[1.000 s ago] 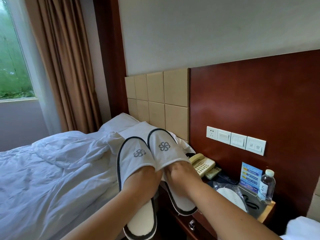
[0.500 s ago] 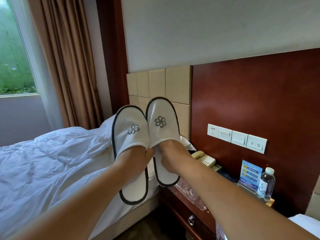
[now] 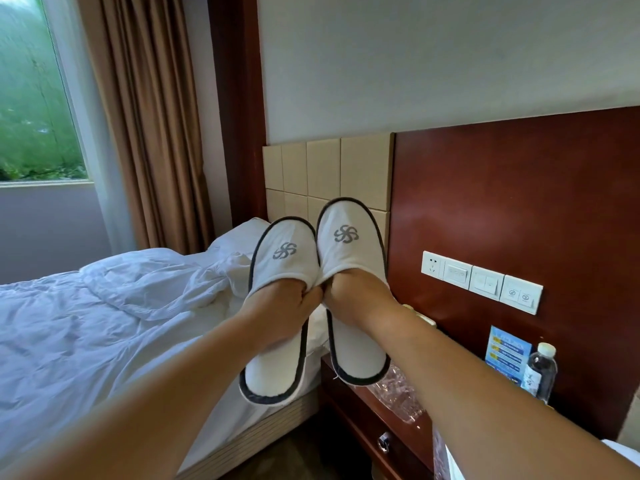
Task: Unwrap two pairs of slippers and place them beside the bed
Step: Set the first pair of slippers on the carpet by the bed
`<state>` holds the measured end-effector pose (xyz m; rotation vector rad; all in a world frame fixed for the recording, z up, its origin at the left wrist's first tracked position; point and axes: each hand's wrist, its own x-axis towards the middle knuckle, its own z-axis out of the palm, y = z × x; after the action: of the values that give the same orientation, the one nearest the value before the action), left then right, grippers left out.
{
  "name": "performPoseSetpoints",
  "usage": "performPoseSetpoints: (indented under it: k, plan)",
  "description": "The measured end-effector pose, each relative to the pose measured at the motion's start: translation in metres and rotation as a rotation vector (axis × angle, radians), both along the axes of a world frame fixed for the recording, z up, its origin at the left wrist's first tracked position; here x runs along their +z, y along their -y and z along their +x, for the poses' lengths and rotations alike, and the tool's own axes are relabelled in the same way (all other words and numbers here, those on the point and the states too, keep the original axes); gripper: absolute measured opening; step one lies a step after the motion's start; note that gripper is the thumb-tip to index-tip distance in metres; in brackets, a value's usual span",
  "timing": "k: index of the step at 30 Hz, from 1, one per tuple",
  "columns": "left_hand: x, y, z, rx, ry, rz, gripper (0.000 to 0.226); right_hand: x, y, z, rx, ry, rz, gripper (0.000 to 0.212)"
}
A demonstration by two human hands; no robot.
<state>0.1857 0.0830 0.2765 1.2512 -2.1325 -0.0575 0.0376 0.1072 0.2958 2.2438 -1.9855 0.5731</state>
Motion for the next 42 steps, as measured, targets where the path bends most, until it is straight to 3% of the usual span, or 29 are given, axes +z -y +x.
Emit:
performPoseSetpoints:
  k: [4, 6, 9, 13, 19, 23, 26, 29, 32, 36, 42]
  plan:
    - [0.018, 0.002, 0.011, -0.017, 0.244, 0.197, 0.038, 0.014, -0.005, -0.006, 0.133, 0.311, 0.079, 0.018]
    - [0.025, 0.005, 0.013, 0.023, 0.407, 0.322, 0.039, 0.020, -0.009, -0.009, 0.138, 0.245, 0.159, 0.010]
    - [0.038, 0.004, 0.015, 0.083, 0.505, 0.442, 0.069, 0.025, -0.014, -0.015, 0.080, 0.054, 0.228, 0.015]
    - [0.044, 0.005, 0.017, 0.048, 0.663, 0.433, 0.048, 0.023, -0.015, -0.022, 0.011, -0.133, 0.285, 0.022]
    - [0.029, 0.008, 0.017, 0.034, 0.773, 0.246, 0.044, 0.024, -0.013, -0.026, -0.047, -0.150, 0.222, 0.016]
    - [0.013, 0.013, 0.011, 0.056, 0.703, 0.232, 0.044, 0.011, -0.004, -0.029, -0.116, -0.138, 0.217, 0.025]
    - [0.007, 0.017, 0.008, 0.079, 0.506, 0.253, 0.048, 0.002, 0.002, -0.032, -0.089, -0.037, 0.141, 0.014]
    - [0.008, 0.018, 0.006, 0.152, 0.345, 0.236, 0.053, -0.003, 0.002, -0.032, -0.093, 0.019, 0.059, 0.022]
    - [0.010, 0.017, 0.004, 0.162, 0.323, 0.228, 0.053, -0.008, 0.003, -0.029, -0.061, 0.061, 0.030, 0.023]
    - [0.012, 0.015, -0.005, 0.141, 0.415, 0.233, 0.050, -0.008, 0.002, -0.021, 0.012, 0.100, 0.018, 0.001]
    - [0.005, 0.013, -0.001, 0.091, 0.316, 0.102, 0.028, -0.005, -0.002, -0.018, 0.098, 0.230, 0.018, 0.015]
